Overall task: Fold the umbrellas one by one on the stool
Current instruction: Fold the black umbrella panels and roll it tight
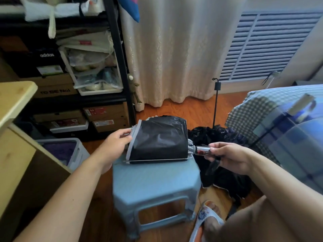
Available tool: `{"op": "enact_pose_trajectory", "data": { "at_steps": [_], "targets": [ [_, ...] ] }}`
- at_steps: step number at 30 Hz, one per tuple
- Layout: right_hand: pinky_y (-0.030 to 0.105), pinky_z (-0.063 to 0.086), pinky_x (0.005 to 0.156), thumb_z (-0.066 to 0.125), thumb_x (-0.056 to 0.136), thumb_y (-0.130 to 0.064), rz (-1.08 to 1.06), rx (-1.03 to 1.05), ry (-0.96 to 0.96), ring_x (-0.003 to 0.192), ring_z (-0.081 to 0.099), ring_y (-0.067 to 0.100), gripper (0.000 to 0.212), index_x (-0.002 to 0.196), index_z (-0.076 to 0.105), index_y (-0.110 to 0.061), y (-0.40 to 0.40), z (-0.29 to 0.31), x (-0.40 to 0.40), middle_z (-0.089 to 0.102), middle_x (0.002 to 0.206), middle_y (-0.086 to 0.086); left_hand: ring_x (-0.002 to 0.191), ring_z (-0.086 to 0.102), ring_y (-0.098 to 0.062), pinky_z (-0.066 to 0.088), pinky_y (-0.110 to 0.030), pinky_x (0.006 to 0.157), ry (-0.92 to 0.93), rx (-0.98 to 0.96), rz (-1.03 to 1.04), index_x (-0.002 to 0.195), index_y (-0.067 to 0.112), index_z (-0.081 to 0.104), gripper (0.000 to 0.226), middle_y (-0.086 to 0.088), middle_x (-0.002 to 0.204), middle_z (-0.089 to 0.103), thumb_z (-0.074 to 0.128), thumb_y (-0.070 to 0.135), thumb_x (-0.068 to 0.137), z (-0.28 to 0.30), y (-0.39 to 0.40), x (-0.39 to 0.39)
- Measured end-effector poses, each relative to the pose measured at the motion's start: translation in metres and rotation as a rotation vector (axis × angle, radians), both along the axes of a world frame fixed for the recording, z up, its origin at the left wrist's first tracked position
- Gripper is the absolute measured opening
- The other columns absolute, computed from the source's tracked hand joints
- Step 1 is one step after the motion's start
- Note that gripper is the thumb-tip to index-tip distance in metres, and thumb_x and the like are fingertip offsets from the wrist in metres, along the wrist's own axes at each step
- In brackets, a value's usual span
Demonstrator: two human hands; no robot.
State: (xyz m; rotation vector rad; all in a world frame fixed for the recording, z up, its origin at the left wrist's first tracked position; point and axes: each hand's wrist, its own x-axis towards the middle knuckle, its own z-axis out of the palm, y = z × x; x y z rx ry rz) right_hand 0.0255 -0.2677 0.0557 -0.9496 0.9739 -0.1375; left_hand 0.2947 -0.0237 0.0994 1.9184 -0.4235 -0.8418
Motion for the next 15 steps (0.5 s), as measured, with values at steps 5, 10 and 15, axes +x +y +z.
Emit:
{"op": "enact_pose_trajectory", "data": {
  "at_steps": [5, 10, 15],
  "targets": [
    [0.017, 0.056, 0.051, 0.063, 0.100, -0.029, -0.019, -0.022, 0.079, 0.057, 0.061, 0.009, 0.035, 0.113, 0.067, 0.003, -0.001, 0.015, 0.000, 0.068, 0.084, 0.014, 0.098, 0.070, -0.024, 0.053, -0.037, 0.078, 0.146, -0.131, 0.121, 0.119, 0.015, 0.070, 0.024, -0.013, 0.112, 0.075, 0.054, 0.028, 0.105, -0.001, 0.018, -0.003],
    [0.016, 0.049, 0.043, 0.065, 0.099, -0.039, -0.001, -0.085, 0.158, 0.051, 0.054, 0.007, 0.039, 0.102, 0.070, 0.000, -0.003, 0.019, -0.001, 0.067, 0.076, 0.013, 0.098, 0.069, -0.024, 0.051, -0.038, 0.085, 0.104, -0.101, 0.091, 0.109, 0.017, 0.074, 0.025, -0.009, 0.105, 0.078, 0.050, 0.023, 0.107, 0.004, 0.032, -0.019],
    [0.018, 0.030, 0.035, 0.057, 0.103, -0.045, 0.050, -0.198, 0.249, 0.041, 0.038, 0.010, 0.041, 0.088, 0.066, -0.008, 0.009, 0.020, 0.011, 0.054, 0.058, 0.006, 0.104, 0.069, -0.025, 0.055, -0.040, 0.084, 0.077, -0.085, 0.182, 0.119, 0.024, 0.070, 0.028, -0.003, 0.105, 0.077, 0.046, 0.032, 0.108, 0.006, 0.051, -0.030]
  ]
}}
